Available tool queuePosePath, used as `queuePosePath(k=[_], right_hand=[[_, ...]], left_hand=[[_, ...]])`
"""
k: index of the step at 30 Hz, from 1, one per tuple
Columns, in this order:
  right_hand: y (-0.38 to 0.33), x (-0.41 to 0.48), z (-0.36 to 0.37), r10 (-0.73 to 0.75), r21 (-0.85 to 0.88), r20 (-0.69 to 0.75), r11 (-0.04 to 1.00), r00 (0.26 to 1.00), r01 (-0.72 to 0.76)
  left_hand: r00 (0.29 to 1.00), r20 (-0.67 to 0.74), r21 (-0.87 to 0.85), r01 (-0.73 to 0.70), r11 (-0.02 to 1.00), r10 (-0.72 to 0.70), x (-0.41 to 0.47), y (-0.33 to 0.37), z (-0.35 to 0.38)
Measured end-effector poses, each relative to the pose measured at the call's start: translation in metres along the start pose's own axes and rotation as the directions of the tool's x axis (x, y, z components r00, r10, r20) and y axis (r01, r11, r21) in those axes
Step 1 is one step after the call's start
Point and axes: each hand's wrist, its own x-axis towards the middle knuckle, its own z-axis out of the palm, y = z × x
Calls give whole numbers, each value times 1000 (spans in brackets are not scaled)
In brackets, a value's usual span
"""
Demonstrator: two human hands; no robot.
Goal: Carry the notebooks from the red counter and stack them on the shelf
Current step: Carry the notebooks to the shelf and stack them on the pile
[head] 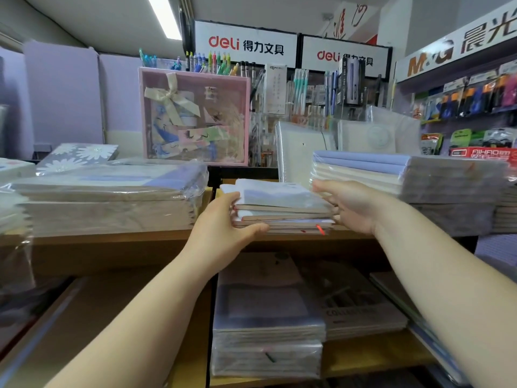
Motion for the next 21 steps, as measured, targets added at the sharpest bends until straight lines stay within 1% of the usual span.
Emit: queuePosePath(k=[3, 5, 8, 10, 12, 14, 15, 17, 18, 20, 21], right_hand=[[-11, 13, -6, 28, -117, -90, 992, 996, -39], [-13, 18, -3, 42, -146, -119, 987, 992, -59], [-6, 26, 2, 115, -43, -49, 992, 992, -117], [-2, 26, 4, 118, 8, -22, 993, 993, -118], [-1, 25, 4, 78, 20, -39, 997, 996, -77], [-1, 23, 4, 26, -32, -69, 999, 997, -28], [-2, 19, 4, 0, -99, -89, 995, 996, -9], [0, 15, 2, -105, -216, -113, 973, 988, 78], [3, 13, 2, -154, -226, -108, 966, 982, 127], [11, 8, 6, -211, -217, -101, 958, 972, 185], [15, 6, 8, -242, -228, -113, 950, 964, 212]], left_hand=[[999, 36, -55, -11, 998, 13, 0, -1, -2], [996, 86, -29, -24, 999, 26, 6, -3, -3], [991, 135, 82, -18, 997, 7, 14, -5, -6], [992, 129, 133, -29, 991, 12, 16, -7, -6], [991, 135, 165, -25, 986, 2, 16, -8, -6], [984, 177, 207, -54, 977, 17, 10, -3, -8], [976, 216, 261, -84, 962, 27, 7, 2, -12], [947, 320, 385, -136, 913, 6, 9, 16, -26], [929, 370, 406, -144, 903, -17, 17, 23, -37], [893, 447, 329, -118, 937, -45, 44, 39, -61], [890, 454, 276, -95, 956, -43, 60, 45, -72]])
